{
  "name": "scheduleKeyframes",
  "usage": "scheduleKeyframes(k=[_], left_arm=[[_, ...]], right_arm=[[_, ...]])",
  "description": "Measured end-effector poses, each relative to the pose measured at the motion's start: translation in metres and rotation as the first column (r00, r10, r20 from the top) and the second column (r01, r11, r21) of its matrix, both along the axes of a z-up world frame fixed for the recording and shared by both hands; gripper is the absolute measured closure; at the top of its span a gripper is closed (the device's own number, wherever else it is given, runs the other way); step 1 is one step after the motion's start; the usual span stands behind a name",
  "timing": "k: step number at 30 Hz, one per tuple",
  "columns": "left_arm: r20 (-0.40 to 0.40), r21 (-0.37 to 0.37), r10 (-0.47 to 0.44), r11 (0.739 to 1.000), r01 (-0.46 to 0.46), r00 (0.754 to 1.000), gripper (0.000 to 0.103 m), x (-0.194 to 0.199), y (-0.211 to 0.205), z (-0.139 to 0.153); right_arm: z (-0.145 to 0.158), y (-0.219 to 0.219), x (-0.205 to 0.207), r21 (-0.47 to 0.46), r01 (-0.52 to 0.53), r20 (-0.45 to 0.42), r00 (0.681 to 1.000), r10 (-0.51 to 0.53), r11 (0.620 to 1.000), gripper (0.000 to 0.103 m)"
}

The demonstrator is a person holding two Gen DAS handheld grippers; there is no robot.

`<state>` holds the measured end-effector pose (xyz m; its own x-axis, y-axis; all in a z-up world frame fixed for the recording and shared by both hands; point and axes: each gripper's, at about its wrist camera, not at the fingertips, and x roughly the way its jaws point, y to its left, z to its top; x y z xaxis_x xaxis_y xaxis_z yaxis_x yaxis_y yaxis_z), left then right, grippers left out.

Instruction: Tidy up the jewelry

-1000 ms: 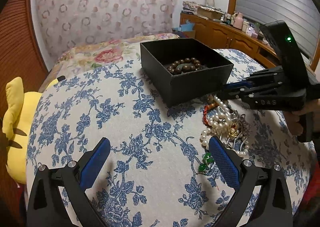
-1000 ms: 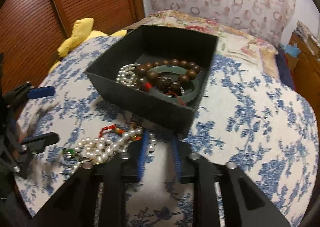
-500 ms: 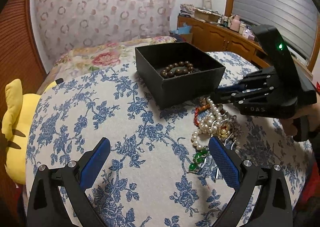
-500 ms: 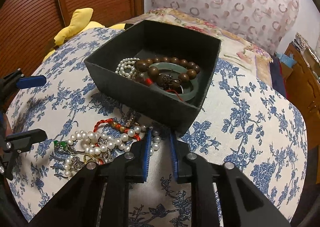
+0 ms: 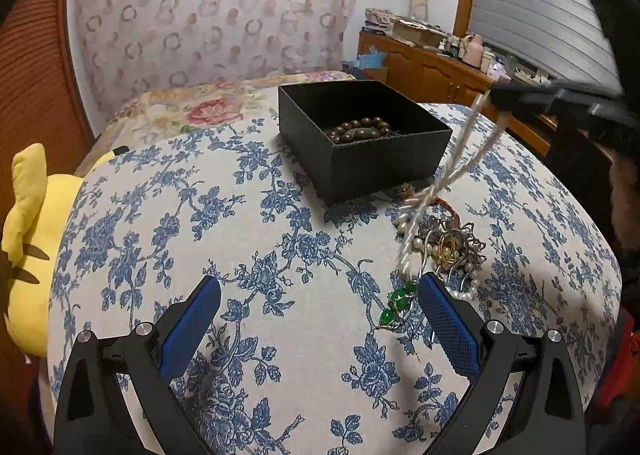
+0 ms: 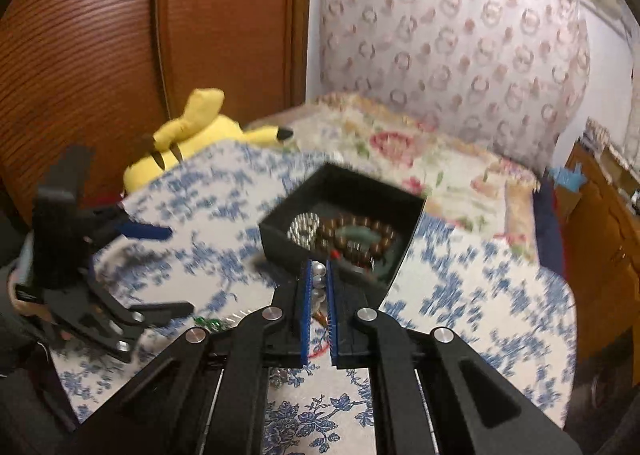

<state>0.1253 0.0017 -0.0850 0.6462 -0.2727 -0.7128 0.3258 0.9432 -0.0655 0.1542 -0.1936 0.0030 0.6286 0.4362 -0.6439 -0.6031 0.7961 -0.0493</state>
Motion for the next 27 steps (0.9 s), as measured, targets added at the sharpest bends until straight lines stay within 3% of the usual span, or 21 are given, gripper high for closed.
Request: scheduleKeyframes(k=[10,27], left_arm=[[-0.01,-0.014,-0.015,1.0,0.015,1.0,0.008,-0.009,-0.003,0.0],[-0.004,-0.013,-0.054,0.998,0.054,0.999,0.008,-0.016,-0.022,0.004]], right_arm=[[0.055,-0.012,-0.025,0.032,0.009,0.135,0.991,-0.013,0.999,0.095],[0.108,-0.013,-0.052,0.056,-0.018,0.245,0.97,0.003,0.998,0.095]])
